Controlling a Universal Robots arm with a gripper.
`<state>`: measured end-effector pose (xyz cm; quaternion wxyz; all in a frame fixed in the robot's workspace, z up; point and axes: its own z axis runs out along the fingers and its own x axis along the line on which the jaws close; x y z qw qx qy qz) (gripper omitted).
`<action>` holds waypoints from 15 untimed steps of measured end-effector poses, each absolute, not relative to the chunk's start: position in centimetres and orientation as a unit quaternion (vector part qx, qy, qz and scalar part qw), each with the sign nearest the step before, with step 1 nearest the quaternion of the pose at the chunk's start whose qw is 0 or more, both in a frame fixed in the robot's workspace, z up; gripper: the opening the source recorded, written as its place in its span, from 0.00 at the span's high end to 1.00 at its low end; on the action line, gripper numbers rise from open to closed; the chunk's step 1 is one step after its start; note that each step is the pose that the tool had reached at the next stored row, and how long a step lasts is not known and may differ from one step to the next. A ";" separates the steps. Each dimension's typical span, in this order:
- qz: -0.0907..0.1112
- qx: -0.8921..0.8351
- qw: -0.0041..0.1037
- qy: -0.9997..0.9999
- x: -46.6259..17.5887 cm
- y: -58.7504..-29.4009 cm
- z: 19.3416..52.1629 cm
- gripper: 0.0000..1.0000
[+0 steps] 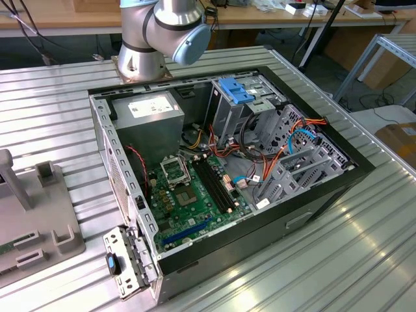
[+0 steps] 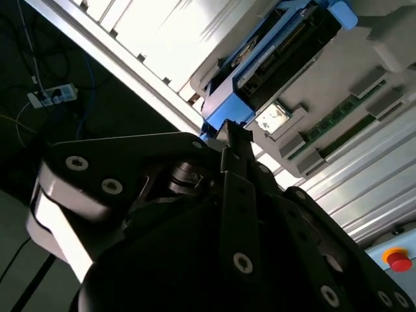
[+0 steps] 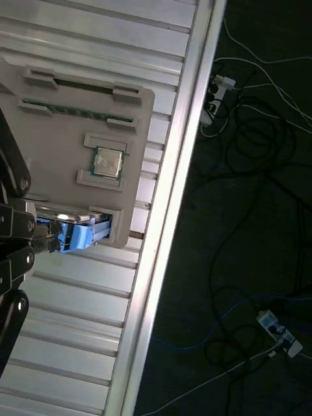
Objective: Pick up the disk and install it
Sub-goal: 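Pick up the disk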
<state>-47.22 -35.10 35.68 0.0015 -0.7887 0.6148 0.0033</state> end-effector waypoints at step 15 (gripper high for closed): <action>0.003 -0.752 0.002 0.659 -47.1 -35.1 35.6 0.89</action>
